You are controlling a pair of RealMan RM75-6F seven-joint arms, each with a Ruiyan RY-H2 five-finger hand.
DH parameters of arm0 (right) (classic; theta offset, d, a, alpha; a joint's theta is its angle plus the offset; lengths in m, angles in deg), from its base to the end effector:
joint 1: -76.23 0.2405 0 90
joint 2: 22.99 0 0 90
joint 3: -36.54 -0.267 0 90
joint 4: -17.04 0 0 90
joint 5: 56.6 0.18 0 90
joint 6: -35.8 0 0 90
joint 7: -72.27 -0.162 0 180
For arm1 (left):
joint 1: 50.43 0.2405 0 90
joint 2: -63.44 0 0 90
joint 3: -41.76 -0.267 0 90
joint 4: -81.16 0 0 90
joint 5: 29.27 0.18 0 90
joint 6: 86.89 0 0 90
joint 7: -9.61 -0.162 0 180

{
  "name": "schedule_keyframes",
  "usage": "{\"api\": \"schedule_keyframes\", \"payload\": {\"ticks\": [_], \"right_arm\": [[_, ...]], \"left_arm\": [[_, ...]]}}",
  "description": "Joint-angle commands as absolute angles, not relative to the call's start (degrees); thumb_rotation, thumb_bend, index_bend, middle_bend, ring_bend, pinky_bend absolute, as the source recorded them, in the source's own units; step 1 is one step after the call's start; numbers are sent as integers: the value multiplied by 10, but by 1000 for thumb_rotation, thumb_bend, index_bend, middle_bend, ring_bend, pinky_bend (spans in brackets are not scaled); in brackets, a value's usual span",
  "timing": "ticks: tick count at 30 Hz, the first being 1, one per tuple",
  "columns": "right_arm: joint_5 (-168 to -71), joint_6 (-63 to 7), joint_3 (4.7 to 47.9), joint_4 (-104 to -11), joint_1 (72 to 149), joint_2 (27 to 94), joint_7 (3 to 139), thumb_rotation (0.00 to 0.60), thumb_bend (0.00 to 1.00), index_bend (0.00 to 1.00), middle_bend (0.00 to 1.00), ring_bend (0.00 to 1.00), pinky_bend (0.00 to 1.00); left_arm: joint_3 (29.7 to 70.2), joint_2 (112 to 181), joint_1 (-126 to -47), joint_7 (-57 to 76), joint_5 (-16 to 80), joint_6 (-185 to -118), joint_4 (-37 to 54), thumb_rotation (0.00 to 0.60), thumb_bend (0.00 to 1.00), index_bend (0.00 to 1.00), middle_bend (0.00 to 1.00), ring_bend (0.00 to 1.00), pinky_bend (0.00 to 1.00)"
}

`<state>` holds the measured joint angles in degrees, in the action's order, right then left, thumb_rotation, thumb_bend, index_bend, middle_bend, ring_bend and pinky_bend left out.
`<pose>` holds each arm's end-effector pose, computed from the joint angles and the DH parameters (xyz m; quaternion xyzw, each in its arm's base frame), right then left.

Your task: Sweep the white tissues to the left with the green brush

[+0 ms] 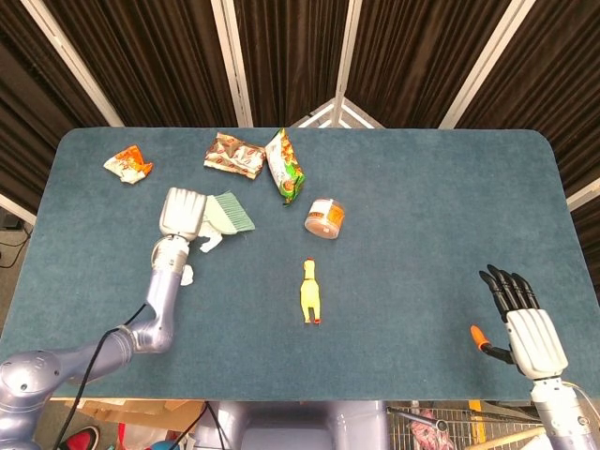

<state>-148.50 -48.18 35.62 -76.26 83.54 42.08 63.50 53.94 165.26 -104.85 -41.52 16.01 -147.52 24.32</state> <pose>-0.2853 -0.2021 0.1703 0.6070 -0.4233 0.4512 0.4989 -0.1561 0.4458 0.0046 -0.7181 -0.1908 -0.2062 0.6367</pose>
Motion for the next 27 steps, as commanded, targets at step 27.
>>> {"api": "schedule_keyframes", "payload": {"ticks": [27], "right_arm": [[-1497,-486,358,-765,836,428,655,600,344,0,0,0,0]], "left_arm": [[439,1246,-839,-286,316,-1644,-252,600,933,677,945,1000,971]]}}
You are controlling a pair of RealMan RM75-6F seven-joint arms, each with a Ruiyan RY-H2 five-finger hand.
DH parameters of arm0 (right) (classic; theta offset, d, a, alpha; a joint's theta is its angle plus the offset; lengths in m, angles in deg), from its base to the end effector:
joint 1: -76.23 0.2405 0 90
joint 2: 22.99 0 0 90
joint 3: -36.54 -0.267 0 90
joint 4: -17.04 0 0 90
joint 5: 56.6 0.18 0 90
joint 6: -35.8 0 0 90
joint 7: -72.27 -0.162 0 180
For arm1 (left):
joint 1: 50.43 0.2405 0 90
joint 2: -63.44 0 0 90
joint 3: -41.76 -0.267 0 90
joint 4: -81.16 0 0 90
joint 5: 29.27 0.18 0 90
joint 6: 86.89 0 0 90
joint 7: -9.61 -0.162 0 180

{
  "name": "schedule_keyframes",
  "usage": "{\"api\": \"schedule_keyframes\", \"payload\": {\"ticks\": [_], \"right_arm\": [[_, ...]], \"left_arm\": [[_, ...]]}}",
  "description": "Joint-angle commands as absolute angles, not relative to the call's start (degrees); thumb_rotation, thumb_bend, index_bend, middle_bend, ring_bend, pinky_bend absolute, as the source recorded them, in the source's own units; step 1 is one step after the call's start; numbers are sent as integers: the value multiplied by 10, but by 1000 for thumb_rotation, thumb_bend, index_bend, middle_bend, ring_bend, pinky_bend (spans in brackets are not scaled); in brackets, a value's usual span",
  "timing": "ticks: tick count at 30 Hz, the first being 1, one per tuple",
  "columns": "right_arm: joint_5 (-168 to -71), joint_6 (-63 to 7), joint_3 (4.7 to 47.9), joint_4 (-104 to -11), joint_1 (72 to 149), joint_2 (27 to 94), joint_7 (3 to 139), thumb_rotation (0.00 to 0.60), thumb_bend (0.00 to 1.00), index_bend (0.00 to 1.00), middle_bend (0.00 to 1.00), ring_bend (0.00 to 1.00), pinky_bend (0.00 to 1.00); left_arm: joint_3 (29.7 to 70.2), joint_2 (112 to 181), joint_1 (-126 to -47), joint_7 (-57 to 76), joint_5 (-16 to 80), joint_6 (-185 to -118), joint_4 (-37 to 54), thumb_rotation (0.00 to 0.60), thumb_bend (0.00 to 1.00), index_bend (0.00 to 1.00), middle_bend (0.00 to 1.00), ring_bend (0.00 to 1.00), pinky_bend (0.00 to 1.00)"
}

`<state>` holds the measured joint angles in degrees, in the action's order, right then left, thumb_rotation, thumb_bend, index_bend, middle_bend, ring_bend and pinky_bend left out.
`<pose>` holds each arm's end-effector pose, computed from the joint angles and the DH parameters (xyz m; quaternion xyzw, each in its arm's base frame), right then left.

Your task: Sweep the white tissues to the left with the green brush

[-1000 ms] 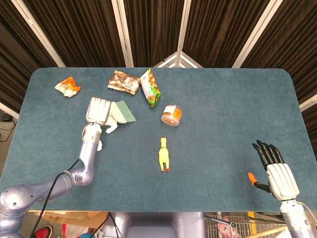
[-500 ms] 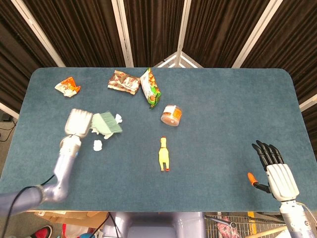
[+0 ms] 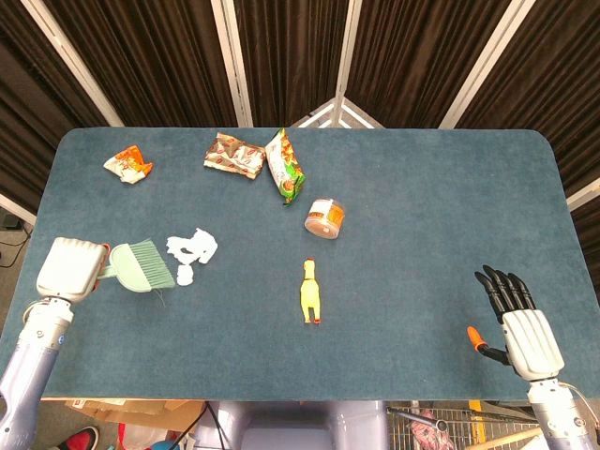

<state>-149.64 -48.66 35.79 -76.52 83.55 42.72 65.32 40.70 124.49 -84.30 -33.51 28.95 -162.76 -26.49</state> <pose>-0.2804 -0.2009 0.1663 0.6154 -0.4120 0.4522 0.4969 -0.2261 0.3073 0.1685 -0.7198 -0.2411 -0.2028 0.6185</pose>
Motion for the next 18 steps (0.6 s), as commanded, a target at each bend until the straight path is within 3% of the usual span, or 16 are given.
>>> {"api": "schedule_keyframes", "payload": {"ticks": [1,9,18], "right_arm": [[-1497,-486,358,-765,836,428,656,600,344,0,0,0,0],[-1492,-482,356,-764,838,429,656,600,344,0,0,0,0],[-1488,-483,356,-763,836,426,646,600,343,0,0,0,0]], "left_arm": [[448,1252,-845,-283,317,-1642,-245,600,933,677,945,1000,971],[500,1373,-918,-330,253,-1571,-153,600,932,672,943,1000,971],[489,1505,-956,-403,208,-1535,-40,600,933,674,941,1000,971]]}}
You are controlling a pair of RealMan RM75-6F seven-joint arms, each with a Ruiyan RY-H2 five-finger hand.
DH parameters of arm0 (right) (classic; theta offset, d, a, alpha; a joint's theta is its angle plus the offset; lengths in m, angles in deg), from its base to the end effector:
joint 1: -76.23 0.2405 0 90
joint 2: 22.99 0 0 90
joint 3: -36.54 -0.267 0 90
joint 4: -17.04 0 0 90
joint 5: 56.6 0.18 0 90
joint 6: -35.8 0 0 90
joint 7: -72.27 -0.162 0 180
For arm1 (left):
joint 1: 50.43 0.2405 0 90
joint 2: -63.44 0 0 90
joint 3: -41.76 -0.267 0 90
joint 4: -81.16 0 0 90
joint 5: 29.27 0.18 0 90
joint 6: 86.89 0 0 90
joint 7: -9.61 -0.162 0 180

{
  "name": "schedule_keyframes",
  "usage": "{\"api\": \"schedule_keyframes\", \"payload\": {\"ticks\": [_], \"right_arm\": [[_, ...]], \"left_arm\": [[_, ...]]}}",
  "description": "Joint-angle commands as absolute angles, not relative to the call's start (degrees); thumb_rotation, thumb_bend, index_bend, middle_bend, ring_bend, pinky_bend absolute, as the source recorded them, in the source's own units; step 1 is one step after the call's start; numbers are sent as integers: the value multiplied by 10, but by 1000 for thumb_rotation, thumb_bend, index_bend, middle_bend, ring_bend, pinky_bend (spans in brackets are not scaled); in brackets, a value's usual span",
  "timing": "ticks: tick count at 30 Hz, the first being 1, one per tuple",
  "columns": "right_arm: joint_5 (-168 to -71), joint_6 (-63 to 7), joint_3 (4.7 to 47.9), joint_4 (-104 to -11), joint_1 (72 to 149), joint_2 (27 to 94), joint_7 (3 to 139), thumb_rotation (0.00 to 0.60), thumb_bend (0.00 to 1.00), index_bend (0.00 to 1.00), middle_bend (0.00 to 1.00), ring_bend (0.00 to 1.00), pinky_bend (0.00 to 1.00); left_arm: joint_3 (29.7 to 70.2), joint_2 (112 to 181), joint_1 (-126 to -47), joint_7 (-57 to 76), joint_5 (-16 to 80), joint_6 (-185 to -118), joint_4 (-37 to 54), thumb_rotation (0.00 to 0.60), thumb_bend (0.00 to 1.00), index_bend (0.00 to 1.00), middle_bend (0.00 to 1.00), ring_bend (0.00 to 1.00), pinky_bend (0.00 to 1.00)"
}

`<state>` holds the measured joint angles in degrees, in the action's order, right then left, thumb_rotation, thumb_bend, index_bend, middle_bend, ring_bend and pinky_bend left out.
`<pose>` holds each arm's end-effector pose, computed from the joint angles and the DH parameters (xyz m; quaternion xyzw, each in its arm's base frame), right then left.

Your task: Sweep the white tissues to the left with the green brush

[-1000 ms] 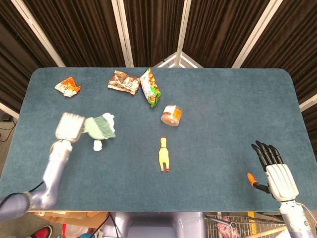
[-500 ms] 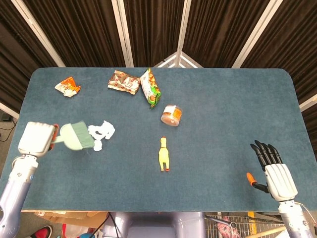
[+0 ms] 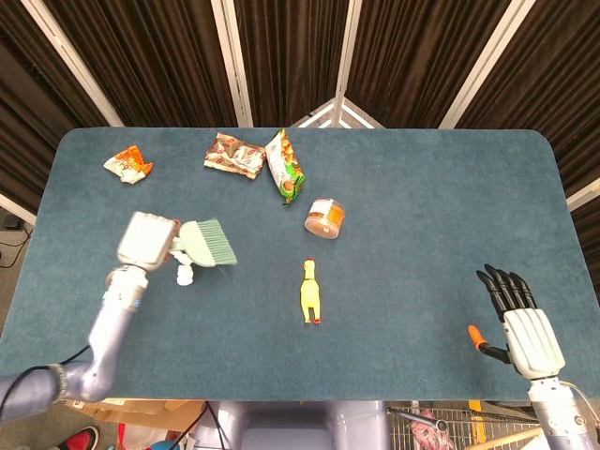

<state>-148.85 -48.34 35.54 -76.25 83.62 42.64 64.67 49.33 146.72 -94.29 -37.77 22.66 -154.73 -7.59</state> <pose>-0.2831 -0.2025 0.1676 0.6108 -0.4168 0.4513 0.4996 -0.1769 0.3761 0.0633 -0.7369 -0.2344 -0.2510 0.5823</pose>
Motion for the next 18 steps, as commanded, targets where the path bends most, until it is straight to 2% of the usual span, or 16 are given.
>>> {"api": "schedule_keyframes", "payload": {"ticks": [1,8,18], "right_arm": [[-1488,-483,356,-763,836,425,645,600,344,0,0,0,0],[-1488,-487,357,-765,833,422,644,600,344,0,0,0,0],[-1487,-485,357,-765,833,424,651,600,344,0,0,0,0]], "left_arm": [[487,1512,-956,-405,206,-1536,-34,600,933,674,942,1000,971],[464,1505,-931,-406,202,-1544,-21,600,932,674,941,1000,971],[402,1352,-866,-346,275,-1567,-104,600,933,675,941,1000,971]]}}
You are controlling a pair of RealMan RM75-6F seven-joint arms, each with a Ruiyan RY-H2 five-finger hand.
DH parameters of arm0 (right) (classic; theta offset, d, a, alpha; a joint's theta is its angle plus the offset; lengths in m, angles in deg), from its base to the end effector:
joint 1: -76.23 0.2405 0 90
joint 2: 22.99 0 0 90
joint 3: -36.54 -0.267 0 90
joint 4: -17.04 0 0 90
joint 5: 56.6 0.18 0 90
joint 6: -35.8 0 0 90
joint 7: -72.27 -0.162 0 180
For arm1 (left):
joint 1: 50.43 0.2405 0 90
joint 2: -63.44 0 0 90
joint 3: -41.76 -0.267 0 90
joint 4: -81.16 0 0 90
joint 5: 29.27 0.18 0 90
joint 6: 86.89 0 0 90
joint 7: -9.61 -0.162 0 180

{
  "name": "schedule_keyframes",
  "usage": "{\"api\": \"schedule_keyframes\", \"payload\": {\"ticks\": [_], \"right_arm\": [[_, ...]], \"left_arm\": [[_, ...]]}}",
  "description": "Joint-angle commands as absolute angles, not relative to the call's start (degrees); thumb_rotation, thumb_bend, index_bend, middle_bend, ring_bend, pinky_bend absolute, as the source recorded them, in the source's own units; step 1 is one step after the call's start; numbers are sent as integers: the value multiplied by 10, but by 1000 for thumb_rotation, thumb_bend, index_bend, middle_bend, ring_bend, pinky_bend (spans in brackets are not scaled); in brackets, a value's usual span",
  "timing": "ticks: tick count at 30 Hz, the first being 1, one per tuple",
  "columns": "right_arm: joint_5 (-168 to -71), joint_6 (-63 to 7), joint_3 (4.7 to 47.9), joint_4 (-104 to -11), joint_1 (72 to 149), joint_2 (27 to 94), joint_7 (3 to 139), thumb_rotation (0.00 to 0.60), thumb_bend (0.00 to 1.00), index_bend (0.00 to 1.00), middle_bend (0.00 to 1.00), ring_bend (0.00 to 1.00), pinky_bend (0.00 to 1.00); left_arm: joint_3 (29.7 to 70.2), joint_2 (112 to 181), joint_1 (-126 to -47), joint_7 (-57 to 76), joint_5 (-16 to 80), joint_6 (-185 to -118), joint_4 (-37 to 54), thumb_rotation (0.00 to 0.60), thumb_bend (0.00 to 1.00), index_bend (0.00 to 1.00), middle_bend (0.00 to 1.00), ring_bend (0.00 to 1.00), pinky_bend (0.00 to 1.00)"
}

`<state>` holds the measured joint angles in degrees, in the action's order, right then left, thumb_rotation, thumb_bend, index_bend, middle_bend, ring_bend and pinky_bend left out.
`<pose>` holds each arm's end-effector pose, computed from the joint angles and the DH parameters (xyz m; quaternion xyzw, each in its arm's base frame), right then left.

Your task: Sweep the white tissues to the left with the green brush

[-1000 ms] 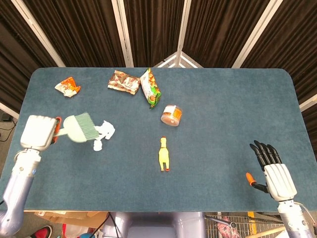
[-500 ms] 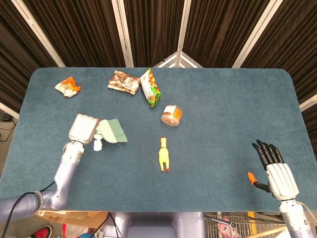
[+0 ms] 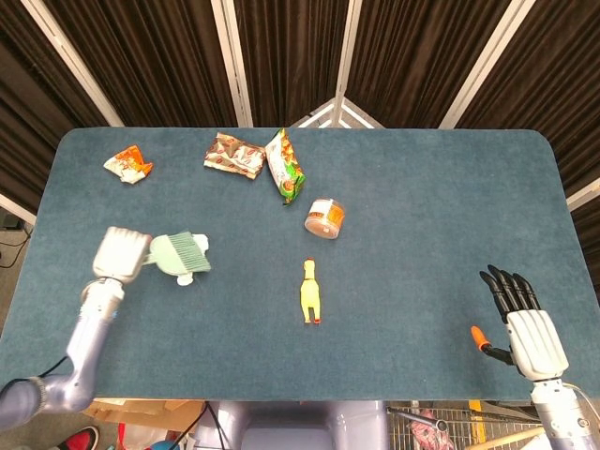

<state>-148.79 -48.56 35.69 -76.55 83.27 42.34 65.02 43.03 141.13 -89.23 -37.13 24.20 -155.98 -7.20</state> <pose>-0.2839 -0.2003 0.1691 0.6102 -0.4167 0.4485 0.5028 -0.2362 0.3526 0.0910 -0.7411 -0.2210 -0.1751 0.6094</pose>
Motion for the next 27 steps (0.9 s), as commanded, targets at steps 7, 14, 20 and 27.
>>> {"api": "schedule_keyframes", "payload": {"ticks": [7,14,20,27], "right_arm": [[-1489,-485,357,-766,834,426,656,600,344,0,0,0,0],[-1490,-485,357,-767,833,429,664,600,343,0,0,0,0],[-1489,-485,357,-766,833,431,667,600,344,0,0,0,0],[-1487,-484,355,-765,834,430,665,600,344,0,0,0,0]], "left_arm": [[367,1250,-840,-320,312,-1560,-135,600,933,676,941,1000,971],[389,1208,-817,-233,354,-1594,-141,600,933,676,940,1000,971],[432,1222,-805,-158,403,-1652,-161,600,932,674,940,1000,971],[429,1279,-806,-168,464,-1657,-216,600,932,670,937,1000,971]]}}
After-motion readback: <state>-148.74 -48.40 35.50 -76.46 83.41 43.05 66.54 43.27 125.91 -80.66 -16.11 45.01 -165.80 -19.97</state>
